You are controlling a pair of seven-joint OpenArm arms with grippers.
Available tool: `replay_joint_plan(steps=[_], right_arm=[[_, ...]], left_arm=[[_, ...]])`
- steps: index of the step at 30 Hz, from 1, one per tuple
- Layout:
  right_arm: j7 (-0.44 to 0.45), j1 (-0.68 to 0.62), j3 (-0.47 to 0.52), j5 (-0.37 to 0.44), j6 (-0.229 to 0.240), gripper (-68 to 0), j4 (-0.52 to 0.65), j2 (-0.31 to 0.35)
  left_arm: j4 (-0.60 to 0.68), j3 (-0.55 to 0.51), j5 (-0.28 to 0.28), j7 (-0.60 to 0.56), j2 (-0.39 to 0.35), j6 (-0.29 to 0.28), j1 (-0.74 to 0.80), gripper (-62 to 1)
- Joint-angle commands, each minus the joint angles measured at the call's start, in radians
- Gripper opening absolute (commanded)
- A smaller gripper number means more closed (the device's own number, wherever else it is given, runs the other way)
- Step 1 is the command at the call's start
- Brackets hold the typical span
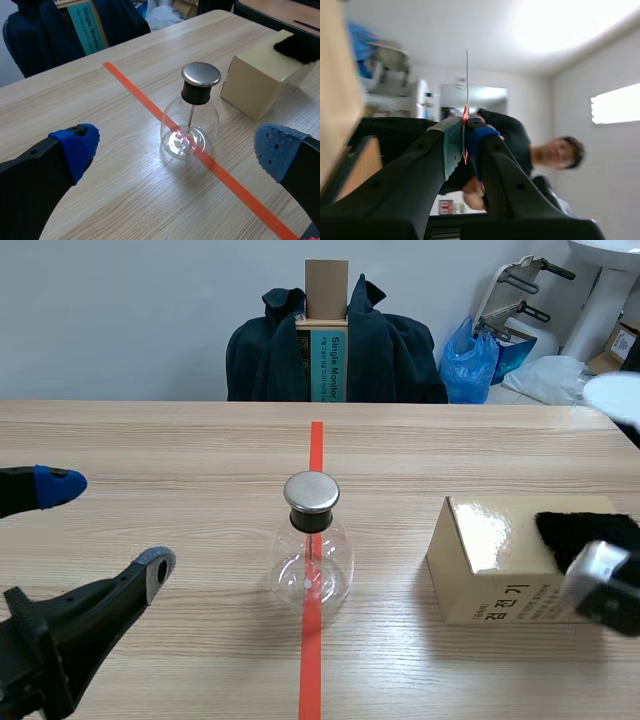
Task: Do the electroscope experiment.
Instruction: 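Pick up the white charging plate, then bring the plate to the electroscope and point at the metal foil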
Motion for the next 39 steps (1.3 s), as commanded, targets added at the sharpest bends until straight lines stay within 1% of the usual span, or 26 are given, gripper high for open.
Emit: replay_joint_plan(steps=[1, 3, 4, 6, 7, 11, 12, 14, 16, 17, 22, 25, 27, 29, 32, 35, 38, 39], right_arm=[[0.003, 0.007, 0.025, 0.015, -0.061, -66.7, 0.051, 0.013], [0.004, 0.006, 0.052, 0.044, -0.061, -66.7, 0.097, 0.013], [0.007, 0.006, 0.064, 0.06, -0.061, -66.7, 0.117, 0.013], [0.012, 0.009, 0.083, 0.084, -0.061, -66.7, 0.151, 0.013], [0.012, 0.008, 0.09, 0.093, -0.061, -66.7, 0.166, 0.013], [0.013, 0.008, 0.117, 0.127, -0.061, -66.7, 0.218, 0.013], [0.016, 0.008, 0.122, 0.14, -0.061, -66.7, 0.229, 0.012], [0.021, 0.009, 0.126, 0.158, -0.061, -66.7, 0.251, 0.012], [0.024, 0.009, 0.126, 0.174, -0.061, -66.7, 0.274, 0.011], [0.03, 0.009, 0.126, 0.182, -0.061, -66.7, 0.283, 0.008], [0.099, 0.015, 0.126, 0.208, -0.061, -66.7, 0.313, 0.007], [0.16, 0.028, 0.126, 0.208, -0.061, -66.7, 0.314, 0.007], [0.208, 0.029, 0.126, 0.206, -0.061, -66.7, 0.314, 0.007], [0.283, 0.029, 0.115, 0.203, -0.061, -66.7, 0.314, 0.007], [0.346, 0.031, 0.084, 0.203, -0.061, -66.7, 0.314, 0.007], [0.398, 0.031, 0.064, 0.203, -0.061, -66.7, 0.314, 0.007], [0.443, 0.031, 0.063, 0.205, -0.061, -66.7, 0.314, 0.007], [0.455, 0.031, 0.063, 0.208, -0.036, -66.7, 0.314, 0.007]], left_arm=[[0.015, 0.005, -0.004, 0.002, -0.023, -0.003, -0.004, 1.4], [0.014, 0.005, -0.005, 0.022, -0.063, -0.003, -0.007, 1.4], [0.009, 0.005, -0.007, 0.032, -0.081, -0.007, -0.015, -1.2], [-0.016, 0.006, -0.032, 0.058, -0.111, -0.016, -0.048, -18.7], [-0.034, 0.008, -0.039, 0.064, -0.125, -0.033, -0.069, -27.0], [-0.132, 0.034, -0.046, 0.084, -0.166, -0.159, -0.174, -53.0], [-0.161, 0.04, -0.046, 0.078, -0.167, -0.192, -0.202, -58.4], [-0.228, 0.054, -0.046, 0.054, -0.166, -0.259, -0.262, -57.9], [-0.299, 0.076, -0.048, 0.029, -0.164, -0.31, -0.327, -57.9], [-0.336, 0.09, -0.048, 0.014, -0.161, -0.319, -0.359, -57.9], [-0.54, 0.201, -0.039, -0.059, -0.134, -0.319, -0.526, -57.9], [-0.66, 0.274, 0.026, -0.128, -0.097, -0.319, -0.618, -57.9], [-0.738, 0.318, 0.084, -0.177, -0.066, -0.319, -0.674, -57.9], [-0.814, 0.359, 0.148, -0.234, -0.034, -0.319, -0.722, -57.9], [-0.917, 0.407, 0.229, -0.33, 0.01, -0.319, -0.778, -57.9], [-0.992, 0.443, 0.27, -0.375, 0.049, -0.319, -0.82, -57.9], [-1.04, 0.473, 0.308, -0.411, 0.078, -0.319, -0.843, -57.9], [-1.052, 0.484, 0.324, -0.426, 0.085, -0.319, -0.849, -57.9]])
